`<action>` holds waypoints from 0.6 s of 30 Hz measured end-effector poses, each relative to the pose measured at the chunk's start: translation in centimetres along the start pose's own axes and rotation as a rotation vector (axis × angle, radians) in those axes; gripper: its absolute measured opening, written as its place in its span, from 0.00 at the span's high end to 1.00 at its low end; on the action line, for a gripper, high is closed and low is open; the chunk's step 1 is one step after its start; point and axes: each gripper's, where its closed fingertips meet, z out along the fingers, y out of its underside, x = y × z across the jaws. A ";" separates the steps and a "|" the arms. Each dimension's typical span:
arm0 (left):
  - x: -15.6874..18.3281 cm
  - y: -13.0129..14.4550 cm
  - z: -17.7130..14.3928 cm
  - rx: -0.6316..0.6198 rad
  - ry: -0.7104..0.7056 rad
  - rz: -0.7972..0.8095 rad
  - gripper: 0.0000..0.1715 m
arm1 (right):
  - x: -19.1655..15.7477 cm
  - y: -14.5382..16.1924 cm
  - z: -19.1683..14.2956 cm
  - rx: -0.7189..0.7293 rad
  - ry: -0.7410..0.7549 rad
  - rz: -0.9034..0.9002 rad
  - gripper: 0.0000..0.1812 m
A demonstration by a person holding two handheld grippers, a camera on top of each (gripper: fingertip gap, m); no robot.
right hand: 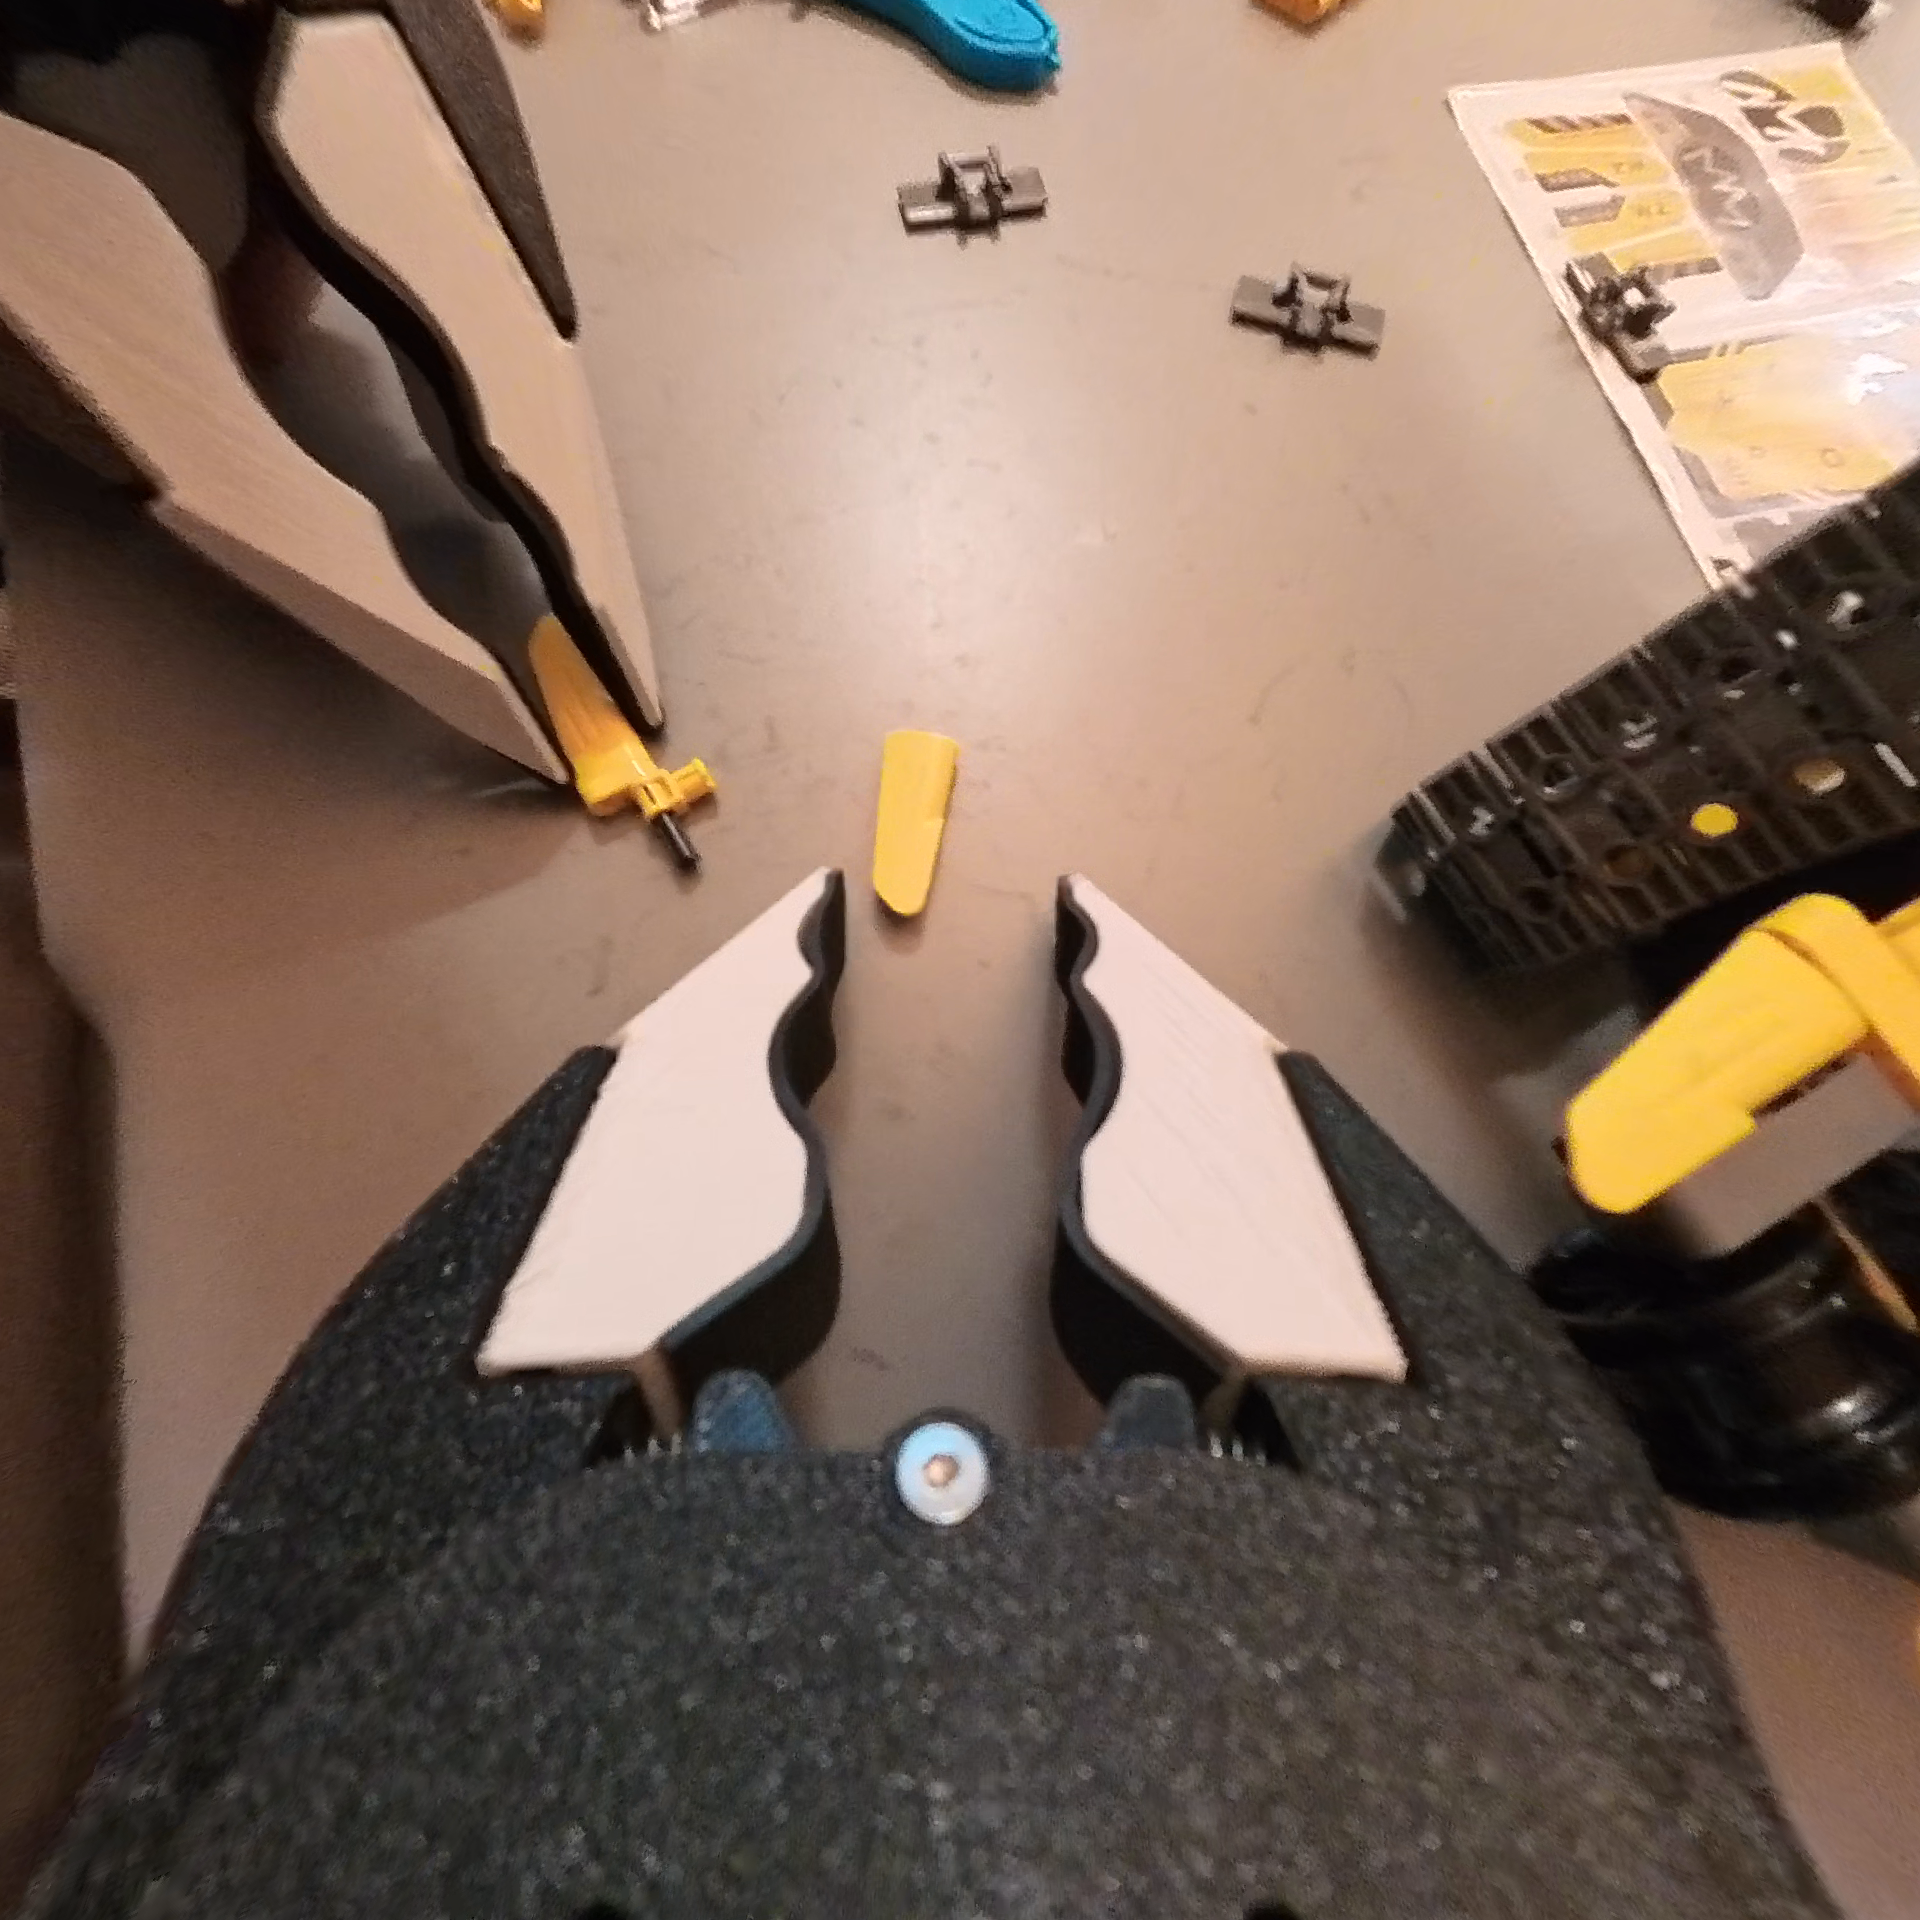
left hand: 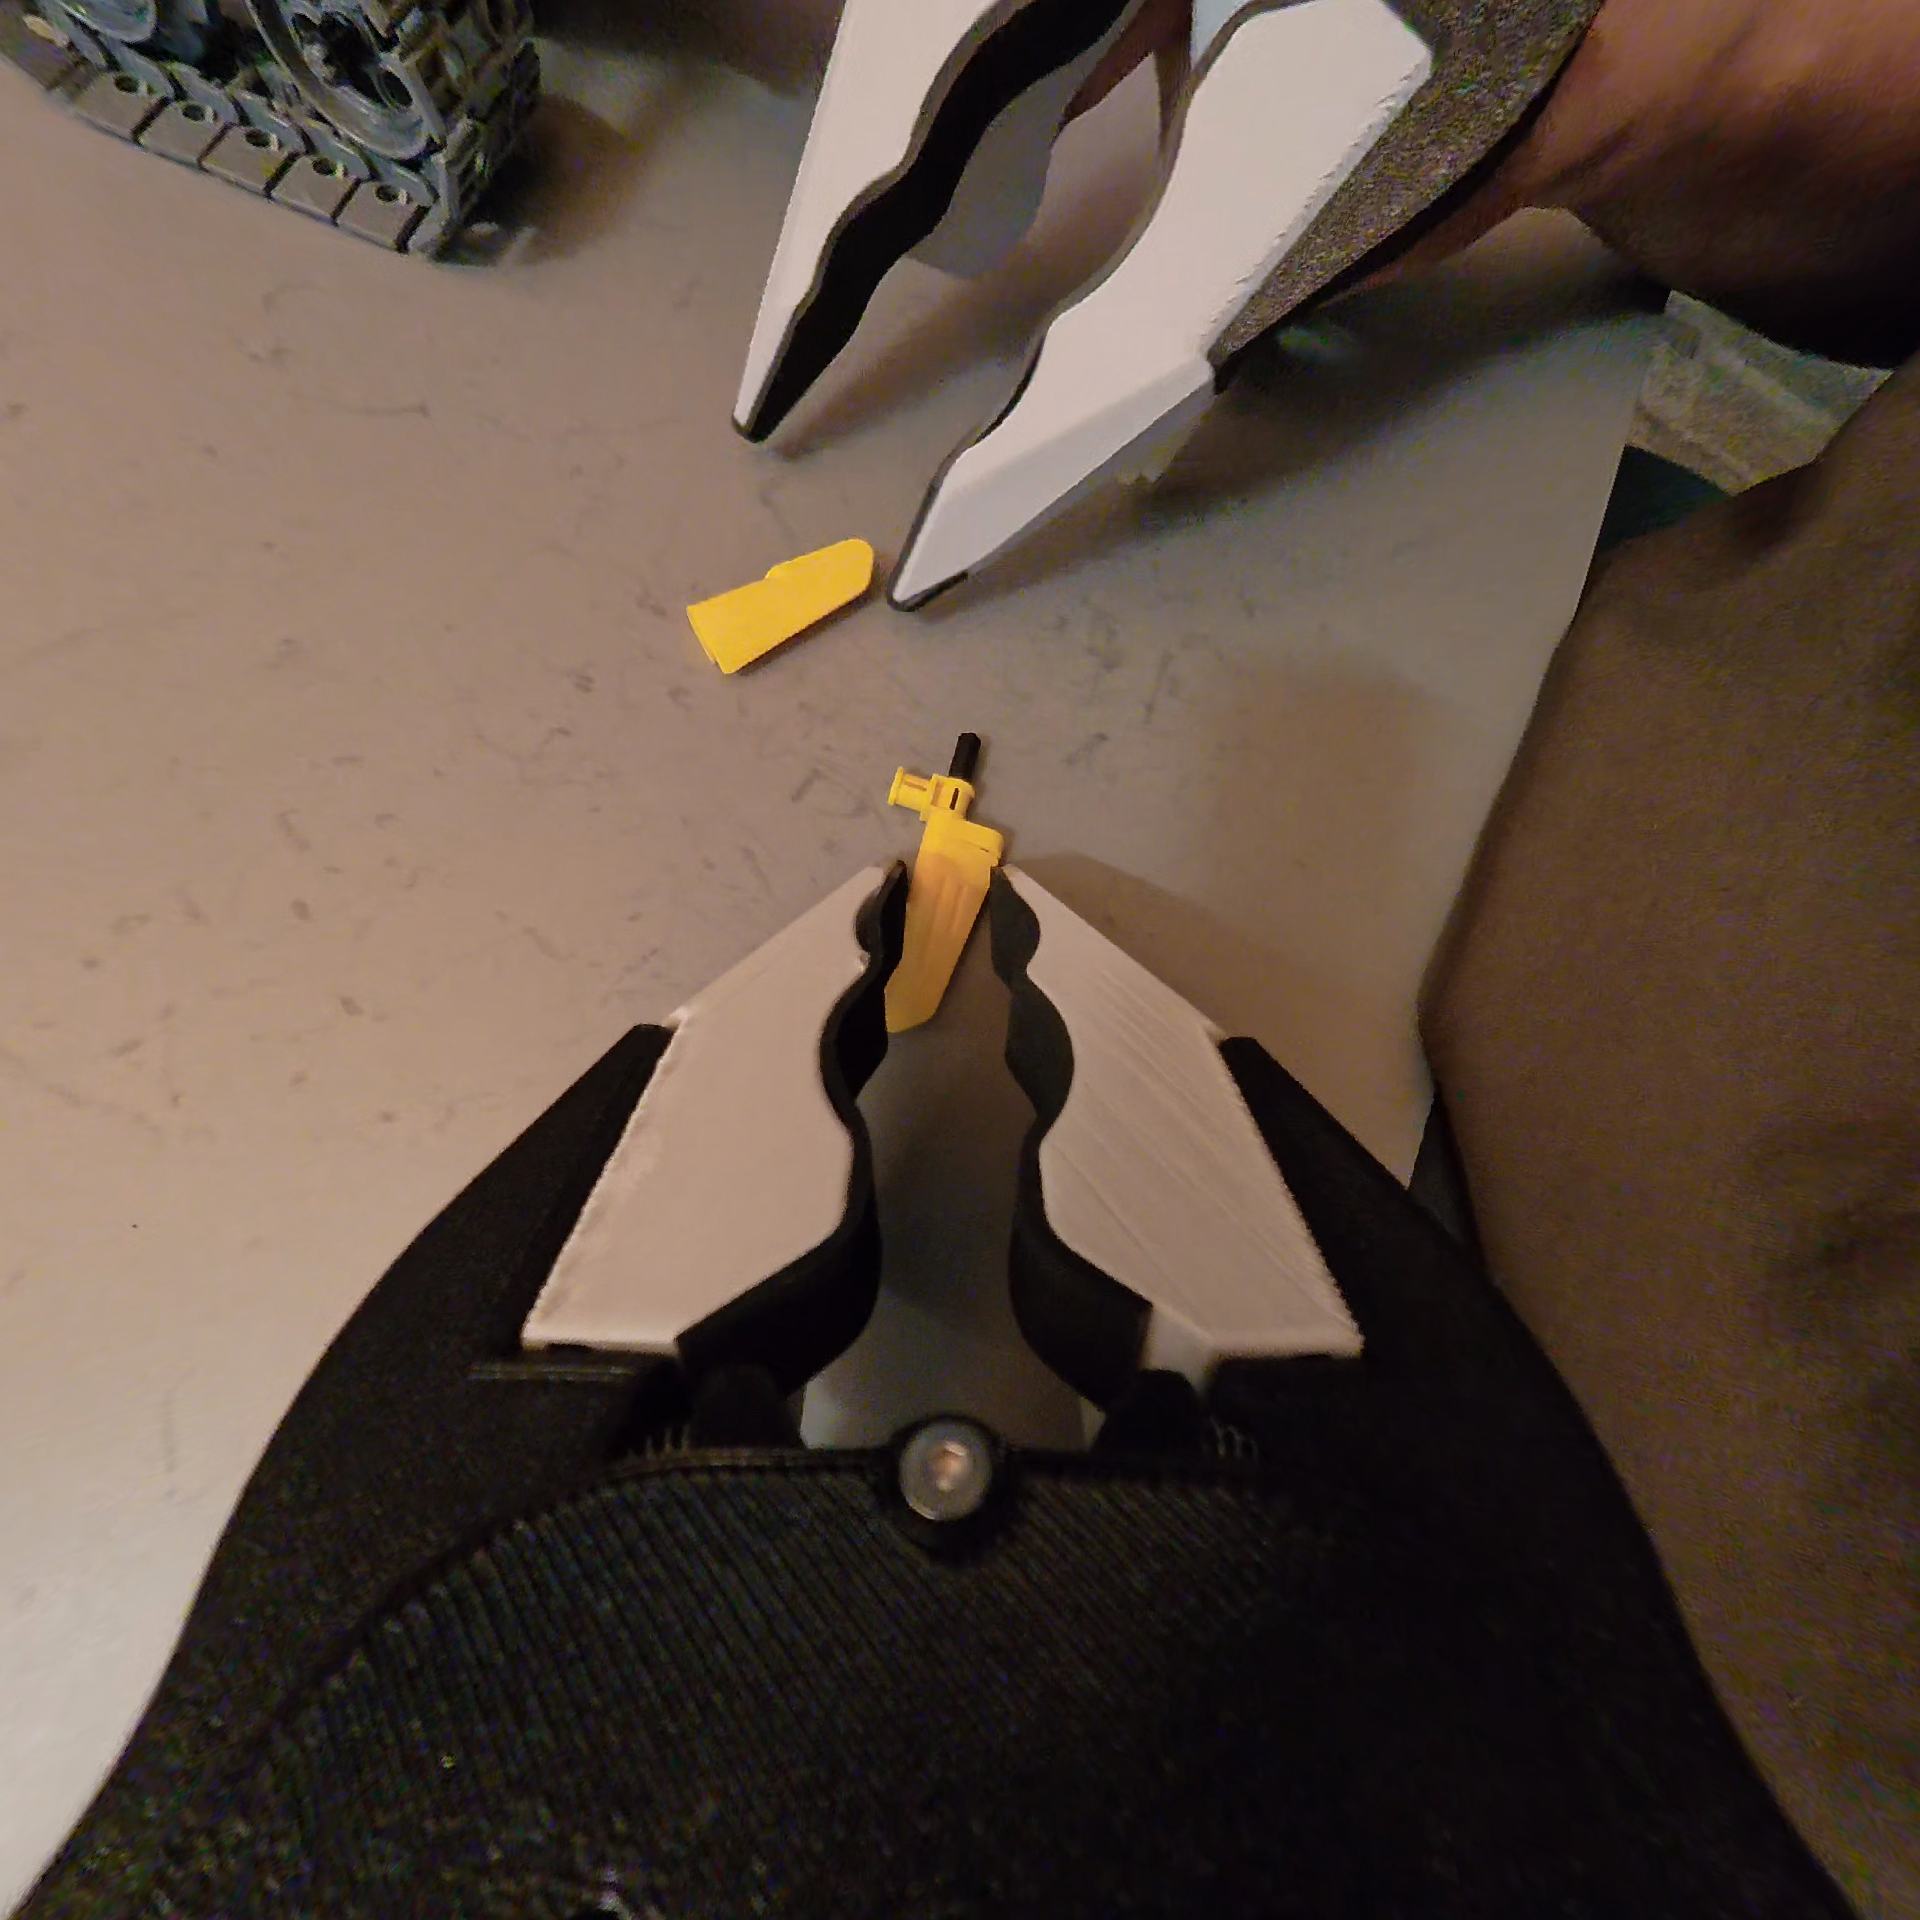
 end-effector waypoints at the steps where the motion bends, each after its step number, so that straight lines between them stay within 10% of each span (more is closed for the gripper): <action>1: 0.0 0.0 0.0 0.000 0.003 -0.003 0.92 | -0.3 -0.3 0.0 0.012 -0.015 -0.002 0.78; 18: 0.3 -0.2 0.2 -0.006 0.039 0.023 0.92 | -2.9 1.0 -0.3 -0.035 -0.215 -0.144 0.93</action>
